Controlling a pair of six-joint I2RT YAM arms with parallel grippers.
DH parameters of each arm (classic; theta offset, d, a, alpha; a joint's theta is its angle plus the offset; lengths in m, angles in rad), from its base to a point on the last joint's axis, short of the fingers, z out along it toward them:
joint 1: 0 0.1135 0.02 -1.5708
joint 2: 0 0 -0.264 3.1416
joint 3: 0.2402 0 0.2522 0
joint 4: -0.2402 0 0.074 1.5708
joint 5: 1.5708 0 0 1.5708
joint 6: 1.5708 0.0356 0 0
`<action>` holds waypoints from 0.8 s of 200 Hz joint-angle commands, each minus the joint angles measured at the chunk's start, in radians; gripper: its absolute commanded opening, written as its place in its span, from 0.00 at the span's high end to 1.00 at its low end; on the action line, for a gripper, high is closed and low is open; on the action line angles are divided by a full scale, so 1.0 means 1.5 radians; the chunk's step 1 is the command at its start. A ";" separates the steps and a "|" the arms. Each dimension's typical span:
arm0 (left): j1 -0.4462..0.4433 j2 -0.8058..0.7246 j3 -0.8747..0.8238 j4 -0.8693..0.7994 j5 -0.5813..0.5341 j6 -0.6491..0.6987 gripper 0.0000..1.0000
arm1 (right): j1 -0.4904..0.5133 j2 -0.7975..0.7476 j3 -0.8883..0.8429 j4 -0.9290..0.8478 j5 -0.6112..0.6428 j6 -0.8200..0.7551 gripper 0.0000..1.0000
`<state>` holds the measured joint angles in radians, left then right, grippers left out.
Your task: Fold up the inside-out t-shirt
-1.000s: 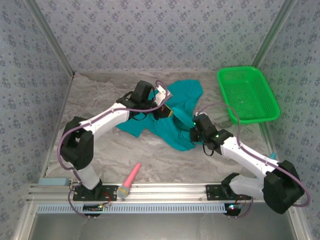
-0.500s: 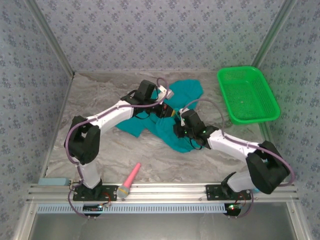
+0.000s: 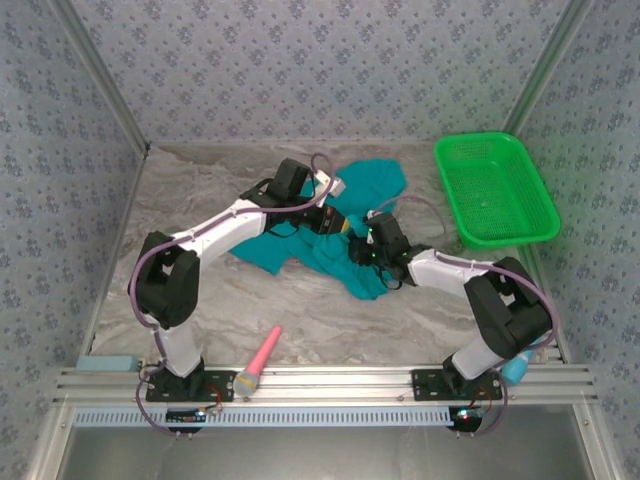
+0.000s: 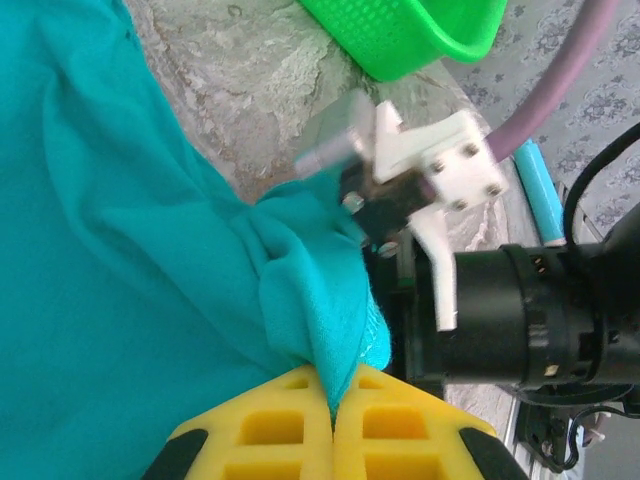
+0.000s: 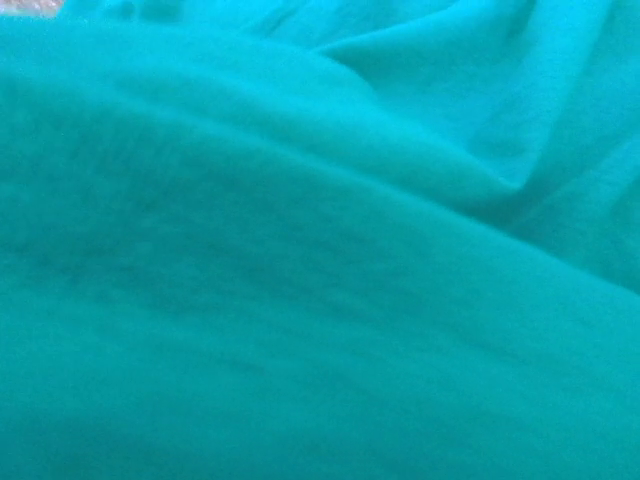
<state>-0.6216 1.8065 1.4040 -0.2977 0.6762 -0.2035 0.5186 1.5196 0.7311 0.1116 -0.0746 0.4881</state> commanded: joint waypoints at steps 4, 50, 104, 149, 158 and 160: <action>-0.001 -0.040 0.030 -0.021 0.007 0.000 1.00 | -0.044 -0.035 -0.011 -0.017 -0.062 0.031 0.64; -0.015 -0.028 0.072 -0.049 0.004 -0.021 1.00 | -0.035 0.001 0.024 -0.010 -0.031 -0.001 0.87; -0.023 -0.016 0.090 -0.068 -0.010 -0.021 1.00 | -0.037 -0.054 0.013 -0.033 -0.075 -0.048 0.85; -0.038 -0.004 0.113 -0.067 0.004 -0.019 1.00 | -0.005 0.024 0.046 0.037 -0.018 -0.106 0.71; -0.038 -0.002 0.113 -0.061 0.004 -0.024 1.00 | 0.004 0.049 0.048 0.064 -0.012 -0.129 0.66; -0.039 -0.001 0.113 -0.059 0.004 -0.027 1.00 | 0.006 0.055 0.049 0.069 -0.011 -0.136 0.64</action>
<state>-0.6685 1.7958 1.5291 -0.3996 0.6579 -0.2298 0.4953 1.5200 0.7650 0.1238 -0.1299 0.3851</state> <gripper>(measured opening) 0.062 0.305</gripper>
